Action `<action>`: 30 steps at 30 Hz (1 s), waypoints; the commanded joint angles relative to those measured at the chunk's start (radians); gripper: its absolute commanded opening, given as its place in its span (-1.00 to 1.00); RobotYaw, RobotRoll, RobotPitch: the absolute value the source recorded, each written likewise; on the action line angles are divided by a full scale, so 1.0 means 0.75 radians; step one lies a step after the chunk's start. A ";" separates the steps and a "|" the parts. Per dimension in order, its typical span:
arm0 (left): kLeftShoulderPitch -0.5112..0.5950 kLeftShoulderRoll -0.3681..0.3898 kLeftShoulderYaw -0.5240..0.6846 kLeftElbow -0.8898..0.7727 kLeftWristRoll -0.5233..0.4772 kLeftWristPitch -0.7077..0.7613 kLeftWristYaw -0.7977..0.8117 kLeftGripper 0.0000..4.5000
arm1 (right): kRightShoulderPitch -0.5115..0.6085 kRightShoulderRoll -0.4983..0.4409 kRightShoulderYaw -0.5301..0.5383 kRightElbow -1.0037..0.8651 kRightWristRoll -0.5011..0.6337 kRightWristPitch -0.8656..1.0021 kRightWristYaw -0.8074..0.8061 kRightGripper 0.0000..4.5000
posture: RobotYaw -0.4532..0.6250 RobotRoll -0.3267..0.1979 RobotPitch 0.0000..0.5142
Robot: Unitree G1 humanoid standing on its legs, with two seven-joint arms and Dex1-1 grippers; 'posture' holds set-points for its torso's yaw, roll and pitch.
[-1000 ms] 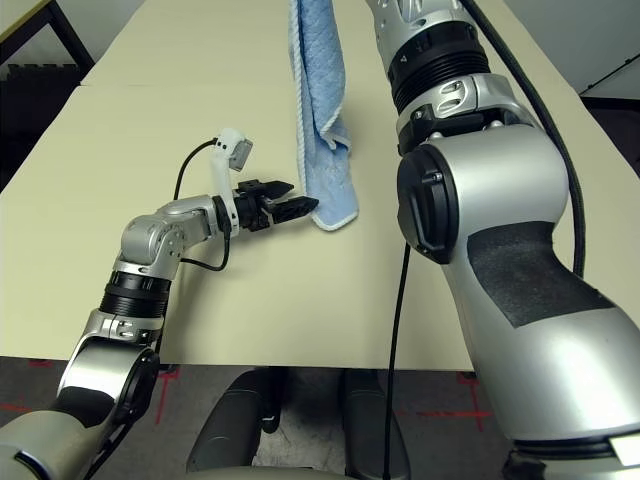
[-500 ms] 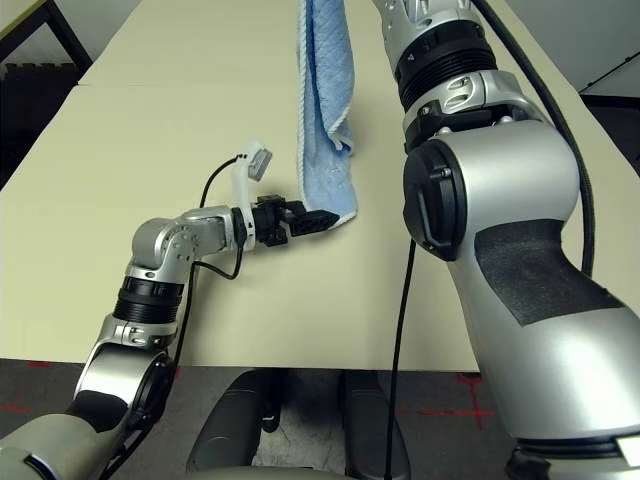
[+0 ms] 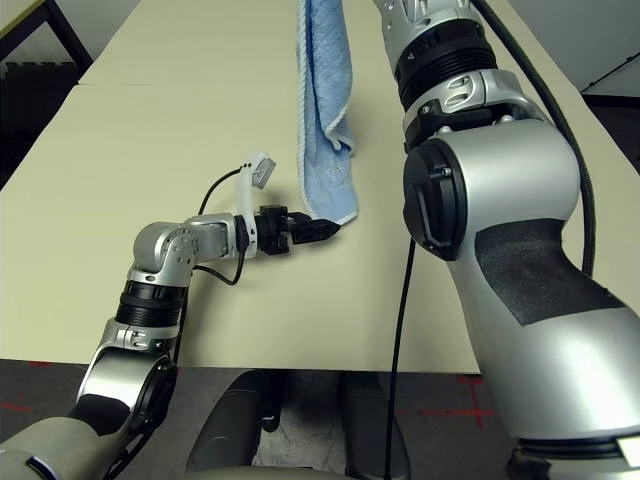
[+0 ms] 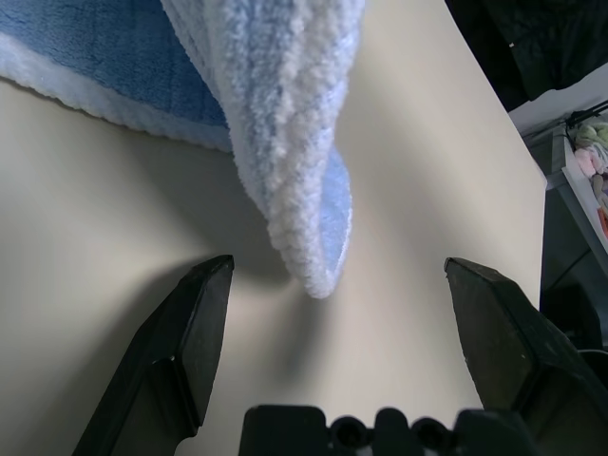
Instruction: Fold the towel and set it aside.
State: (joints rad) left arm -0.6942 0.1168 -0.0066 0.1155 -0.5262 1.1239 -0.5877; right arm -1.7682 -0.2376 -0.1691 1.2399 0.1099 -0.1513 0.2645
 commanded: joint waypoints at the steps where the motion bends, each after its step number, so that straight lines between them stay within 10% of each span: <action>1: 0.020 -0.019 -0.007 0.009 -0.003 0.001 0.032 1.00 | -0.035 -0.010 -0.011 0.006 -0.010 -0.019 -0.003 -0.99 | 0.08 0.25 -0.15; 14: 0.002 -0.009 -0.035 0.100 0.058 -0.122 0.058 -0.99 | -0.030 -0.030 -0.010 0.000 -0.013 -0.021 0.007 -1.00 | 0.05 0.25 -0.17; 23: -0.027 0.121 0.054 0.093 0.104 -0.252 0.088 -0.99 | 0.080 -0.154 -0.024 -0.050 0.001 -0.019 0.096 -1.00 | 0.03 0.25 -0.21; 30: -0.005 0.613 0.075 0.010 0.156 -0.350 -0.113 -0.99 | 0.399 -0.391 -0.089 -0.265 0.111 0.056 0.408 -1.00 | -0.02 0.25 -0.20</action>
State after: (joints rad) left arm -0.7072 0.5537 0.0598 0.1514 -0.4248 0.8805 -0.6246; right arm -1.4917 -0.5173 -0.2190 1.0942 0.1662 -0.1255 0.5123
